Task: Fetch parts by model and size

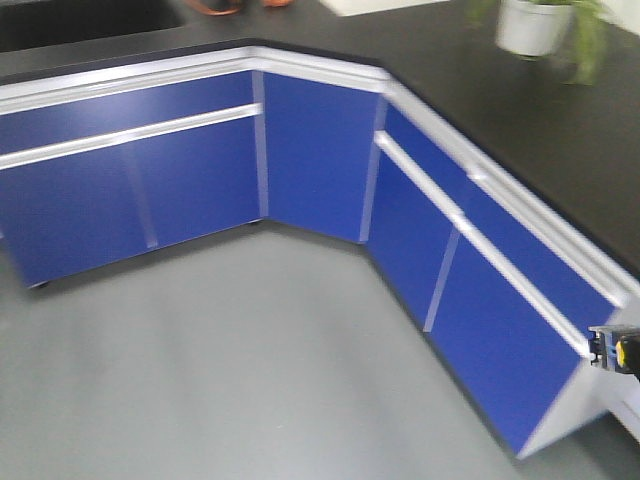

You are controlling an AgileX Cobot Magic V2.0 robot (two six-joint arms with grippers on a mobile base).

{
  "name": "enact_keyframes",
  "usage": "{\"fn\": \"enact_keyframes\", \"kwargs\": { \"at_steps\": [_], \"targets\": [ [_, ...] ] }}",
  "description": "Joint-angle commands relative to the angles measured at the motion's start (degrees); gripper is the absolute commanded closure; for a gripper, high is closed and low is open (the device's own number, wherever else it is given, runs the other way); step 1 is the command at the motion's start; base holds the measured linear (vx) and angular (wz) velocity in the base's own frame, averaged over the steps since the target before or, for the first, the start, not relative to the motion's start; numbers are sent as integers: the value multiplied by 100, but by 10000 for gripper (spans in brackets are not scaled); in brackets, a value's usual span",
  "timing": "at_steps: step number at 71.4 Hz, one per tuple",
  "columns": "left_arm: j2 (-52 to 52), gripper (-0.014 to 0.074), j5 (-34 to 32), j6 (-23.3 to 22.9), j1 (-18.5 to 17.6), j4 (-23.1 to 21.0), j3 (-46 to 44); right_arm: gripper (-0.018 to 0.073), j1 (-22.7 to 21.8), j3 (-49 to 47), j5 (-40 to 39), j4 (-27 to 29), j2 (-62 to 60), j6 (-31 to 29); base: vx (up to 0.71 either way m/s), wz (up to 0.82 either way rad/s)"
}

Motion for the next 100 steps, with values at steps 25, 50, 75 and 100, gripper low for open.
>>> {"fn": "enact_keyframes", "kwargs": {
  "at_steps": [25, 50, 75, 100],
  "targets": [
    [41, 603, -410, -10, -36, -25, -154, 569, 6, -175, -454, -59, 59, -32, 23, -91],
    [41, 603, -410, -10, -36, -25, -154, 569, 6, -175, -454, -59, 59, -32, 19, -74],
    [41, 603, -410, -10, -36, -25, -154, 569, 6, -175, -454, -59, 59, -32, 18, -71],
    [41, 603, -410, -10, -36, -25, -154, 569, 6, -175, -454, -59, 59, -32, 15, -52]
  ]
}}
